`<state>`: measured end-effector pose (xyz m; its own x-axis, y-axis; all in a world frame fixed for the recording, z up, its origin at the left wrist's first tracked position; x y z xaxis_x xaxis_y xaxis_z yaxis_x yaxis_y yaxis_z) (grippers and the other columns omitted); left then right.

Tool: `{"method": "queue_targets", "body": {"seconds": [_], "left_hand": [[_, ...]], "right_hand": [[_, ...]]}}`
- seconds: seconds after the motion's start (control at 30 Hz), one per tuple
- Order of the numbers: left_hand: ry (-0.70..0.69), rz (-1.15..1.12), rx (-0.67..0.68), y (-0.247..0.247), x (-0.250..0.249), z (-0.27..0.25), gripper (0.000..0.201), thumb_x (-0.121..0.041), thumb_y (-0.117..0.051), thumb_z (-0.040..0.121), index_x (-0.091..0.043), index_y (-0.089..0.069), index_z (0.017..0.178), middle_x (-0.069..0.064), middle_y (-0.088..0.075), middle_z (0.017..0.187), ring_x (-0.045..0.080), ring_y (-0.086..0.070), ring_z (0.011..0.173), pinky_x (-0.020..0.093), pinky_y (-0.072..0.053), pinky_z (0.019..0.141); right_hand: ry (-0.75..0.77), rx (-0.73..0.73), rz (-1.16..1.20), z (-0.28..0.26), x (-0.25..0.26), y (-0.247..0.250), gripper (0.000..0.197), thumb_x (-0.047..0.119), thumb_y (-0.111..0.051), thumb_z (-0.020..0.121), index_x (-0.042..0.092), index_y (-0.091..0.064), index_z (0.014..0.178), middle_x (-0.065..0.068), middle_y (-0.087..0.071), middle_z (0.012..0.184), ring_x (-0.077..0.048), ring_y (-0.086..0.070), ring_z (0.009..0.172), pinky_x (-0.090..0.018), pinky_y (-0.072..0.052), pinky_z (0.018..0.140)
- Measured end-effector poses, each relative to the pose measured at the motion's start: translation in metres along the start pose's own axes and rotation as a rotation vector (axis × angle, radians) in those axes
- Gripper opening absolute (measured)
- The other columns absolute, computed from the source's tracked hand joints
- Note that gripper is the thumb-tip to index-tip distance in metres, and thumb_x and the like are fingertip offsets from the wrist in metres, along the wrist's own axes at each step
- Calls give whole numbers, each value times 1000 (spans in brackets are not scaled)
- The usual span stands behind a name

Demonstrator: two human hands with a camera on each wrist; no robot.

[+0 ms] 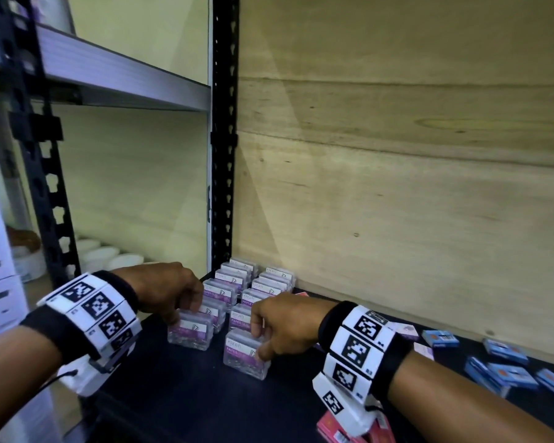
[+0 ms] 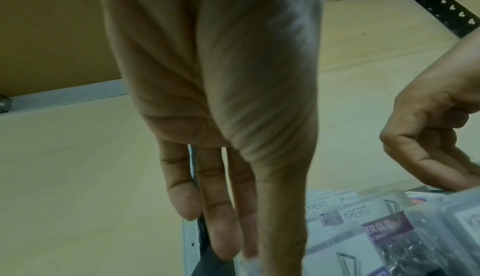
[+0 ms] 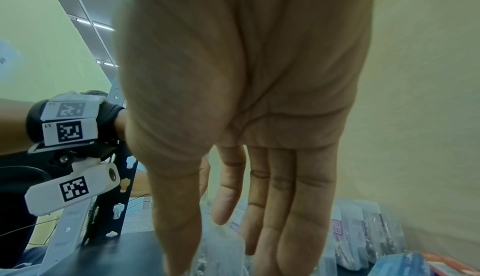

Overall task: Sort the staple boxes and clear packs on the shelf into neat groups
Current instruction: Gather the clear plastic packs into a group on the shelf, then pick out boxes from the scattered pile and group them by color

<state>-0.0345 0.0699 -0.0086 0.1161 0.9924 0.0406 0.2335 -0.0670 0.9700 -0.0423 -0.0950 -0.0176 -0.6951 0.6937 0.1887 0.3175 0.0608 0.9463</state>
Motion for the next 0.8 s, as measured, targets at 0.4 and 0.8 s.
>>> {"method": "queue_targets", "body": {"seconds": [0.4, 0.8], "left_hand": [[-25, 63, -62, 1, 4, 0, 27, -26, -77, 76, -43, -58, 83, -18, -58, 90, 4, -55, 87, 21, -45, 73], [-167, -27, -135, 48, -73, -8, 14, -37, -74, 83, -38, -61, 87, -21, -61, 80, -16, -52, 59, 7, -37, 54]], "right_hand": [[40, -51, -4, 6, 8, 2, 32, 27, -71, 90, 17, -58, 118, 4, -55, 100, -16, -51, 90, -28, -36, 73], [-26, -100, -3, -44, -49, 23, 37, 36, -71, 88, 19, -60, 119, 0, -65, 114, -16, -55, 88, -25, -39, 75]]}}
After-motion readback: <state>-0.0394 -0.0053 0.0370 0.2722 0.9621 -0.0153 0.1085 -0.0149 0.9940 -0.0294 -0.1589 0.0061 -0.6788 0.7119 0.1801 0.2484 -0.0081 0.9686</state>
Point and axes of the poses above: each hand's wrist, its own z-axis towards the middle knuckle, its own y-axis out of the back of the hand, x = y × z, the point moved 9 cm from there along z, towards the middle knuckle
